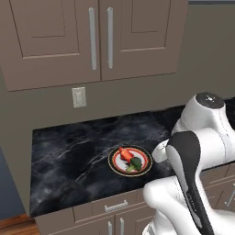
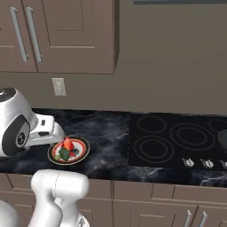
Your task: Place the fish on the plate and place the broccoli on the same plate.
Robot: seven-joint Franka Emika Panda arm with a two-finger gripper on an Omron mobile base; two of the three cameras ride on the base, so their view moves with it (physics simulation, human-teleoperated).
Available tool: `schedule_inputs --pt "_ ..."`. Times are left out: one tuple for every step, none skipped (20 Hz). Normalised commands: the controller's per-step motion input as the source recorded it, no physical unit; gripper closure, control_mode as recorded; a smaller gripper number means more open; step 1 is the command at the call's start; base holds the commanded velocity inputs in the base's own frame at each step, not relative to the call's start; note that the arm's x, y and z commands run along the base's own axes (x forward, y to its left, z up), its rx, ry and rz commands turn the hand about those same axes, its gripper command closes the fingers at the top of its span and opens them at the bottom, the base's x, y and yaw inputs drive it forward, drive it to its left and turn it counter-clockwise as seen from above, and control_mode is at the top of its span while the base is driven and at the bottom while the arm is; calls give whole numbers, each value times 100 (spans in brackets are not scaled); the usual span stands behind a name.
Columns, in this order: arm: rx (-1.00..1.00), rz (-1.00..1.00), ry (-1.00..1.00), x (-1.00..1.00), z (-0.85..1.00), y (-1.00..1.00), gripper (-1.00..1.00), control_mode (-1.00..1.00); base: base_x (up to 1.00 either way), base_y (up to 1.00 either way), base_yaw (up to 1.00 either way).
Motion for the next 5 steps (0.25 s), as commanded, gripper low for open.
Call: schedule_inputs --pt "3 -3 -13 -28 79 -3 -100 -100 0 0 0" --pt "5 -6 -15 -26 79 -6 -100 -100 0 0 0" --pt "6 -8 -16 -23 74 -7 -100 -100 0 0 0" --pt "9 -10 -16 -20 66 -14 -100 -100 0 0 0" --pt "13 -11 -12 -21 59 -9 -100 -100 0 0 0"
